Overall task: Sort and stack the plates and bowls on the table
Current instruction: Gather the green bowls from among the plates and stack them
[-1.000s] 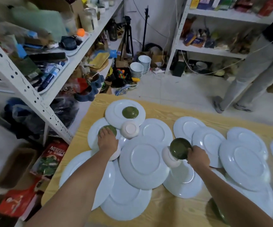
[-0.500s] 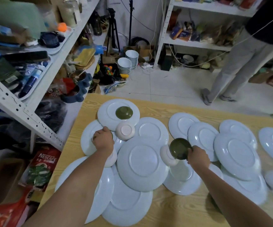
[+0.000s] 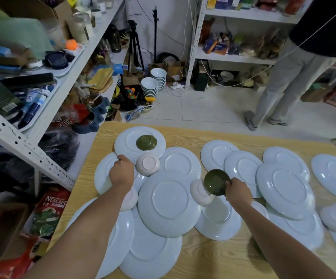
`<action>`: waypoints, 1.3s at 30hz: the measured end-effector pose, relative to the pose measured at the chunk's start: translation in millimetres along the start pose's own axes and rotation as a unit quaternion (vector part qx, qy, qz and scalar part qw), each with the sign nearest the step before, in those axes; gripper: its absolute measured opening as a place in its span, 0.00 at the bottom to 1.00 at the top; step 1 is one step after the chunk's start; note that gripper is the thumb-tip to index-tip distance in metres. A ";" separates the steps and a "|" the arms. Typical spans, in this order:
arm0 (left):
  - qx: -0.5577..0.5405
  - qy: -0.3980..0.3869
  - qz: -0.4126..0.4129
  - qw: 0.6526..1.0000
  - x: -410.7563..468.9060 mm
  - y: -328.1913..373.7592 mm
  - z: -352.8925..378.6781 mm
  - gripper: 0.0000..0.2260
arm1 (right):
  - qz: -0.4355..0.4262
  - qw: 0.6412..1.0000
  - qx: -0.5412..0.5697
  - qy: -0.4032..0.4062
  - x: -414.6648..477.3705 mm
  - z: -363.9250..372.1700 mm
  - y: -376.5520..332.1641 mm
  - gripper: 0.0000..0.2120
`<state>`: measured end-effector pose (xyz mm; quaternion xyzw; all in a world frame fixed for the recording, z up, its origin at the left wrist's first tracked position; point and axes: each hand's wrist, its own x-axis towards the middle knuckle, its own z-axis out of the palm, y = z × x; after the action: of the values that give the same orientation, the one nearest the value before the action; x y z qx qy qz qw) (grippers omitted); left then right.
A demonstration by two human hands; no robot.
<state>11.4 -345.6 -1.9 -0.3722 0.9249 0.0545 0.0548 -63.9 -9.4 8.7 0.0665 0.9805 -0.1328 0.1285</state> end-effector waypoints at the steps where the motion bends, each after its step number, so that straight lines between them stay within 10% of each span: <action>1: -0.007 -0.009 -0.013 1.000 -1.4 0.4 -4.5 0.21 | 0.000 1.000 0.002 0.001 0.2 0.2 1.5 0.14; 10: -0.228 -0.063 -0.147 0.961 -21.1 4.3 -10.9 0.14 | -0.001 1.000 0.011 0.003 5.2 -7.1 24.8 0.13; 28: -0.443 -0.289 -0.053 0.847 -236.1 239.4 13.0 0.10 | 0.020 0.995 0.090 -0.025 33.5 -84.0 184.6 0.14; 39: -0.328 -0.311 0.030 0.892 -282.7 278.6 40.3 0.10 | -0.001 0.986 0.149 -0.074 24.7 -85.4 246.5 0.14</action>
<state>23.1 52.8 15.2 -0.3049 0.8010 0.4694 0.2125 -67.0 252.3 21.7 0.0736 0.9377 -0.2820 0.1891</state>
